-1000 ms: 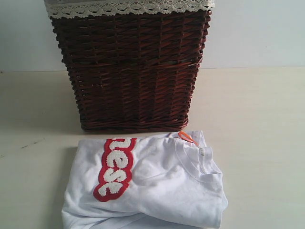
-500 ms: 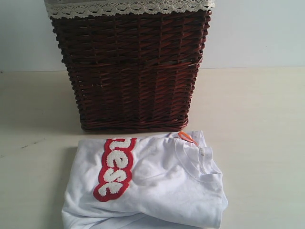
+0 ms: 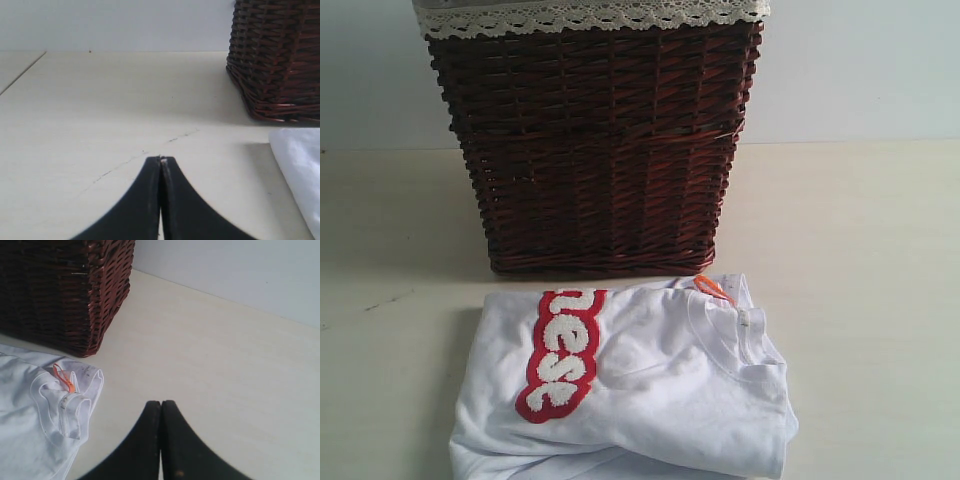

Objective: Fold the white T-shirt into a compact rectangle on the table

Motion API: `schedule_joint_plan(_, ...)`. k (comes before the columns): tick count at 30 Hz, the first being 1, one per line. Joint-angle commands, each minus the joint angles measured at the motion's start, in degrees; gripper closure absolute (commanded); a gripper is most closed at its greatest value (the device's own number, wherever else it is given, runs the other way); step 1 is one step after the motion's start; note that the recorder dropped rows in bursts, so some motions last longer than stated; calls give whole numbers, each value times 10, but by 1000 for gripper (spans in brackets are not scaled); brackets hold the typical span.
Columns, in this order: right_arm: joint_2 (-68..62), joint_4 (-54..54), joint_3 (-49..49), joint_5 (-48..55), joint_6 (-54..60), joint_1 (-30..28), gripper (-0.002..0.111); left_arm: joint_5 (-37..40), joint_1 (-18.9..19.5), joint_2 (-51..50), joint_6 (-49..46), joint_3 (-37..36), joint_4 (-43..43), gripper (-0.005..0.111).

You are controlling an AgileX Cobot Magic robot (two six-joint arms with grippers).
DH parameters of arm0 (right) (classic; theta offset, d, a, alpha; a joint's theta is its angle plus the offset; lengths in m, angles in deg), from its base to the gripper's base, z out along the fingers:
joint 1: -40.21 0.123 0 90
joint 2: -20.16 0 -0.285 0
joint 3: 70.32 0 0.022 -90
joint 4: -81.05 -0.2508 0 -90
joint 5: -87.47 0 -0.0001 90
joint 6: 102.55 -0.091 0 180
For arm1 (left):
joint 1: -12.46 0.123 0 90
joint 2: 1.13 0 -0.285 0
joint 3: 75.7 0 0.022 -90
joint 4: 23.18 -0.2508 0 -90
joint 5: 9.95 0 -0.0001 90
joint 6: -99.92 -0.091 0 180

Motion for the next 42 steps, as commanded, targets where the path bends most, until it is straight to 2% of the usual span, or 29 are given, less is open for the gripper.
schedule_joint_plan(1, 1, 2, -2, -5, 0, 1, 108, -2, 2, 3, 5, 0, -1, 107)
schedule_joint_plan(7, 3, 4, -2, -14, 0, -14, 108, -3, 2, 3, 5, 0, -1, 107)
schedule_joint_plan(12, 53, -59, -82, -135, -14, -175, 108, -3, 2, 3, 5, 0, -1, 107)
schedule_joint_plan(17, 109, -58, -133, -156, -14, -237, 108, -3, 2, 3, 5, 0, -1, 107)
schedule_joint_plan(29, 239, -36, -241, -242, -11, -300, 108, -3, 2, 3, 5, 0, -1, 107)
schedule_joint_plan(42, 361, -37, -296, -240, -14, -368, 108, -3, 2, 3, 5, 0, -1, 107)
